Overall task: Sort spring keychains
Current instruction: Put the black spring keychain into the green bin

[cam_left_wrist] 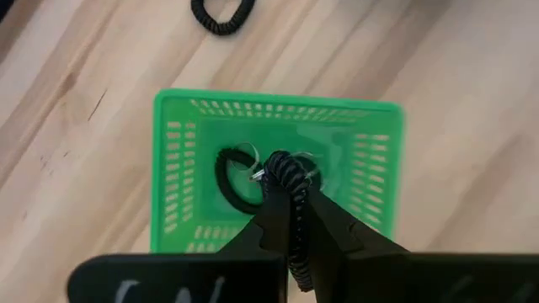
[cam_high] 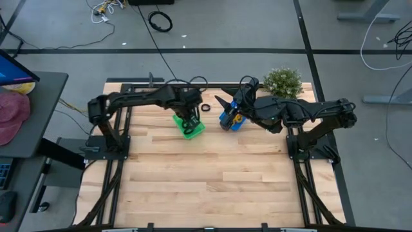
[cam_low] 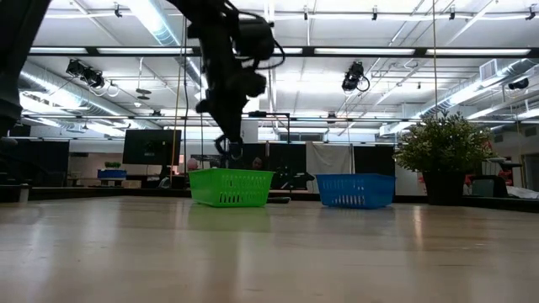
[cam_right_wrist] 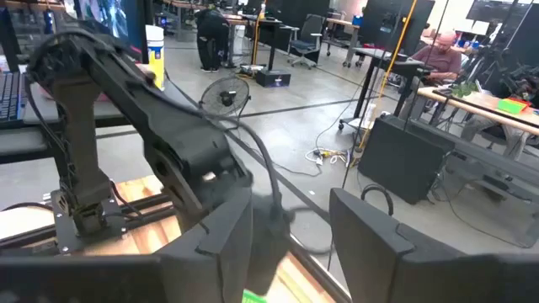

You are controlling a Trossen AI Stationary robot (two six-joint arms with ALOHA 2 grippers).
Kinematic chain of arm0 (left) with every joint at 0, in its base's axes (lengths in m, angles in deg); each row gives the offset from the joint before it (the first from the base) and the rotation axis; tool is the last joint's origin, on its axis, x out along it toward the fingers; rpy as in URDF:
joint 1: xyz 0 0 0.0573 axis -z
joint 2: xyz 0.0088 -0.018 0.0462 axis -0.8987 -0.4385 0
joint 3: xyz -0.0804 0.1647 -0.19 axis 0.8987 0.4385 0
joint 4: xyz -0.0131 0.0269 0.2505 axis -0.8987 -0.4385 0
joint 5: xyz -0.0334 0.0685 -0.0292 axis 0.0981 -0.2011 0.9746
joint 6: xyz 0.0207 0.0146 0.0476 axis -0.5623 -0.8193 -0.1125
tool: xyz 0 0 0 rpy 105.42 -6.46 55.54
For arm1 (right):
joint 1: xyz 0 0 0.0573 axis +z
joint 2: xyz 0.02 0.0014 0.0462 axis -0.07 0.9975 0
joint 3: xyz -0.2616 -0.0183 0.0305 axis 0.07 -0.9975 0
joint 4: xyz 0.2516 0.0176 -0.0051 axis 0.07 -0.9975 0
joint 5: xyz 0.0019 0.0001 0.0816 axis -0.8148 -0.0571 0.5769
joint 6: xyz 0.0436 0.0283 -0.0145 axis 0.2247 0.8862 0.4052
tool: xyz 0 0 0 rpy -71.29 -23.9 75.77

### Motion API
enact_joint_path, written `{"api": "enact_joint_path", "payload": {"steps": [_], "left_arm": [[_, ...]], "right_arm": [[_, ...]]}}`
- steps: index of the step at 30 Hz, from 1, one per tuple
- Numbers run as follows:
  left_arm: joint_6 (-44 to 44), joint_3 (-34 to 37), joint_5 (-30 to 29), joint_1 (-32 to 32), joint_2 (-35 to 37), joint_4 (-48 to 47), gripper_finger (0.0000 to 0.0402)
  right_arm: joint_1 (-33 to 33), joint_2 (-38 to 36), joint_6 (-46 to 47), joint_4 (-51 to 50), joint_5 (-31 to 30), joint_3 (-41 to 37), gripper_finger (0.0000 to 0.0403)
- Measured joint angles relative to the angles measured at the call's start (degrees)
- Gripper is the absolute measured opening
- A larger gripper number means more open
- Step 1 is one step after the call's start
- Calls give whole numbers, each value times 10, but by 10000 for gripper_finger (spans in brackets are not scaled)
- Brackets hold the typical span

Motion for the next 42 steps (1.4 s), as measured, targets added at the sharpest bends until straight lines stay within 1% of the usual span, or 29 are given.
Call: {"api": "enact_joint_path", "payload": {"steps": [7,11,14,19,24,28,34,37,42], "left_arm": [[-51,0,-26,-2,-56,21,22],[-78,0,-29,-5,-78,34,21],[-82,0,-25,-7,-90,42,19],[-95,0,-6,-10,-96,68,24],[-97,3,6,-13,-96,68,19],[-97,21,10,-19,-96,60,21],[-97,72,16,-22,-97,81,21],[-95,88,16,-22,-97,88,39],[-93,93,16,-22,-96,90,95]], "right_arm": [[0,0,13,-5,14,0,162],[0,0,13,-9,14,0,162],[0,0,13,-9,14,0,162],[0,0,13,-9,14,0,162],[0,0,16,-13,14,0,162],[0,0,27,-17,14,0,162],[0,0,28,-20,14,0,162],[0,0,28,-21,14,0,162],[0,0,28,-21,14,0,162]]}}
